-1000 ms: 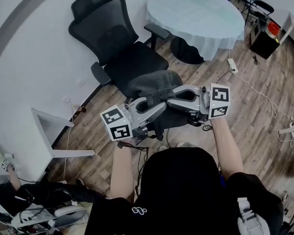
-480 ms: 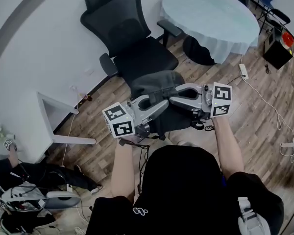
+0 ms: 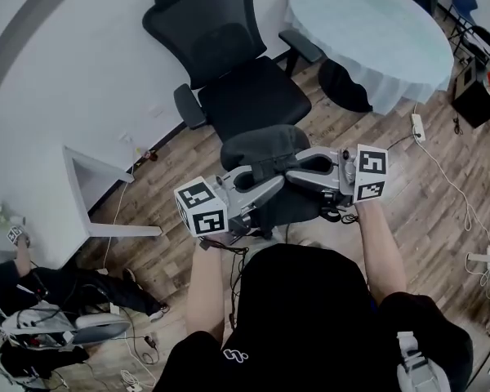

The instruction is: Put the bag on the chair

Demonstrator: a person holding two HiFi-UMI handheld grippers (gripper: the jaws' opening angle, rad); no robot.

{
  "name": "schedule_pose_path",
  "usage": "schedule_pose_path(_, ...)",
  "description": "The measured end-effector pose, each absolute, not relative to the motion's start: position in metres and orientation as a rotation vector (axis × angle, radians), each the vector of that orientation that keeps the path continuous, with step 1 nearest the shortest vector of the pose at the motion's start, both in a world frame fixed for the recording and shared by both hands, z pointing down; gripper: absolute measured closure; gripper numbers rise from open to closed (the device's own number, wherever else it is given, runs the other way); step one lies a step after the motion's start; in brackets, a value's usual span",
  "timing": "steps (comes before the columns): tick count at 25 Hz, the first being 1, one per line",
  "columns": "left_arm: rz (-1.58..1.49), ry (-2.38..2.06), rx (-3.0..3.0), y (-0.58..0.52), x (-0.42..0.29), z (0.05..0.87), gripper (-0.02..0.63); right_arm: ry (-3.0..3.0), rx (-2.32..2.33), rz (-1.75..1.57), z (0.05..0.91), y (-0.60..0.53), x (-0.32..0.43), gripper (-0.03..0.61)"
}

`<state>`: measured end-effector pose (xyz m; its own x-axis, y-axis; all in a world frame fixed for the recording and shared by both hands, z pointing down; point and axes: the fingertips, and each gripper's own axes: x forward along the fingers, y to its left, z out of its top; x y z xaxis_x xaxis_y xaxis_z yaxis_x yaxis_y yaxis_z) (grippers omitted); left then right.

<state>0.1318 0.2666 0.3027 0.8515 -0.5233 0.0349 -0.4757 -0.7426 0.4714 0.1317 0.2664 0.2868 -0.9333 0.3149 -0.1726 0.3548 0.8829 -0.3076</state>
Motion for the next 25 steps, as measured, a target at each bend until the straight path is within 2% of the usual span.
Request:
schedule_pose_path(17,-0.015,-0.43,2.36,0.063,-0.031,0.401,0.548,3.048,0.274,-0.849,0.383,0.061,-0.035,0.538)
schedule_pose_path(25,-0.014,-0.366,2.371,0.042,-0.047,0.401,0.548,3.017,0.14,-0.892,0.385,0.039,-0.05,0.538)
